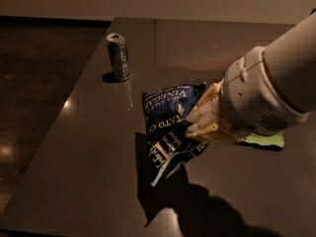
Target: Pick blue chip bag
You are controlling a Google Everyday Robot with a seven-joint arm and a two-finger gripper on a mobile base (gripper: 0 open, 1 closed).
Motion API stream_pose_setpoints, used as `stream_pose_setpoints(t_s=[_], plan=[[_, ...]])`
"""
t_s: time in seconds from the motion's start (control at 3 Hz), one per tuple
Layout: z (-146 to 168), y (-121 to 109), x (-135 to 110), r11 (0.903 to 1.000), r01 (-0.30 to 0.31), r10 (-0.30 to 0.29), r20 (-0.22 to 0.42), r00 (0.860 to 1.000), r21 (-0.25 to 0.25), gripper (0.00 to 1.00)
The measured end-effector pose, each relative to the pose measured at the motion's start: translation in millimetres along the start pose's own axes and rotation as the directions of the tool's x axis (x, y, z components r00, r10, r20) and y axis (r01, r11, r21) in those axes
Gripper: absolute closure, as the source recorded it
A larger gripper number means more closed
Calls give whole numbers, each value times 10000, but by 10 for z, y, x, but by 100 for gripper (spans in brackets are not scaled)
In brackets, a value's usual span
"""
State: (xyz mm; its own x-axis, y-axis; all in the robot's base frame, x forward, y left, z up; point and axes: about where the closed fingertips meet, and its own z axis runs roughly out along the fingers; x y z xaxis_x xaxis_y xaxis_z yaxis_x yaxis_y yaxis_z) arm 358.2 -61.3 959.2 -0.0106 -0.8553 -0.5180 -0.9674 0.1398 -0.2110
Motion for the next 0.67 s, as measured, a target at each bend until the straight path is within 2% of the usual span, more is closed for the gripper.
stream_pose_setpoints(t_s=[0.33,0.67], plan=[[-202,19,-91,9999,145,-149,456,9989,72,100],[-240,36,-143,9996,240,-248,446,9987,177,100]])
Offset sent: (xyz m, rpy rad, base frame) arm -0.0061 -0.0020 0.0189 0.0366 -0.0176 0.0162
